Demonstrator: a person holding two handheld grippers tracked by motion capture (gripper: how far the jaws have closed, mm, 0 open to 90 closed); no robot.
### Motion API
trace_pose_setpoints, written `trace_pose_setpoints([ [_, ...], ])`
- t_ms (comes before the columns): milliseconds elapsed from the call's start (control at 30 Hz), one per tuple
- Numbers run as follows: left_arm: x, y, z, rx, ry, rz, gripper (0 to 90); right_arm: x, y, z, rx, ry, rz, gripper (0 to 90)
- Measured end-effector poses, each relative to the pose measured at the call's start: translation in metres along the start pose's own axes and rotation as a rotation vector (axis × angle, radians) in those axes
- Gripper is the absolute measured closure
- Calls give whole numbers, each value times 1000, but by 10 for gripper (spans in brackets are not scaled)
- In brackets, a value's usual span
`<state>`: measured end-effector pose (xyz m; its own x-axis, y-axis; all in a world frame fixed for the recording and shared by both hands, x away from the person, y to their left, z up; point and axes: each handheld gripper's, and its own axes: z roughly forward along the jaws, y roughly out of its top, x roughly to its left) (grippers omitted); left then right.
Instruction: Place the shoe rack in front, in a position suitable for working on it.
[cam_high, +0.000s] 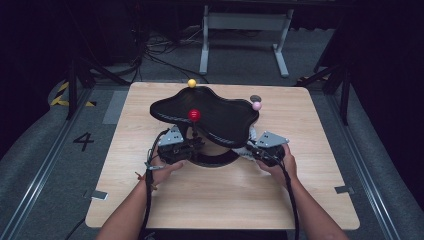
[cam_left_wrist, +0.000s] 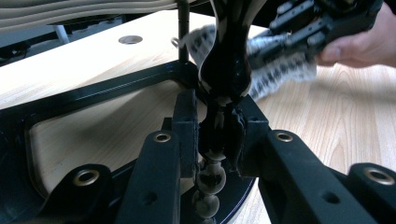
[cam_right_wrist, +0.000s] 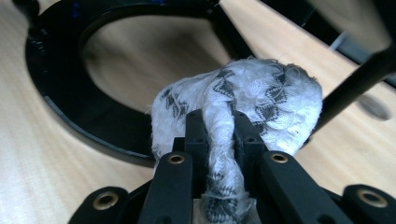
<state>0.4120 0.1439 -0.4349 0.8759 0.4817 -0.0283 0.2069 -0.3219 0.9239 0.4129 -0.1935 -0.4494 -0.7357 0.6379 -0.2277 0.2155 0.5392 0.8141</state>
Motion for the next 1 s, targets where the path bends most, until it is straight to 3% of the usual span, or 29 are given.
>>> trace_pose_setpoints([
  [33,-1,0,0,2,-4,-11,749,1,-1,1,6,3,3,798],
  [200,-2,0,0,4,-1,15,748,3,-8,10,25,20,25,797],
  [333,-5,1,1,6,-2,21,748,7,-11,16,40,22,15,792],
  [400,-6,1,2,7,-2,9,748,8,-12,17,37,21,20,791],
  [433,-6,1,2,8,4,27,748,9,-12,16,38,27,24,791],
  [533,-7,2,2,10,8,35,748,20,-10,13,44,68,18,790],
  [700,-10,3,5,8,-1,40,748,50,-5,7,53,142,-55,782],
  [800,-14,4,6,17,-5,37,748,57,-3,9,58,142,-68,785],
  [1000,-19,6,11,14,-30,64,747,52,-5,12,72,114,-52,789],
])
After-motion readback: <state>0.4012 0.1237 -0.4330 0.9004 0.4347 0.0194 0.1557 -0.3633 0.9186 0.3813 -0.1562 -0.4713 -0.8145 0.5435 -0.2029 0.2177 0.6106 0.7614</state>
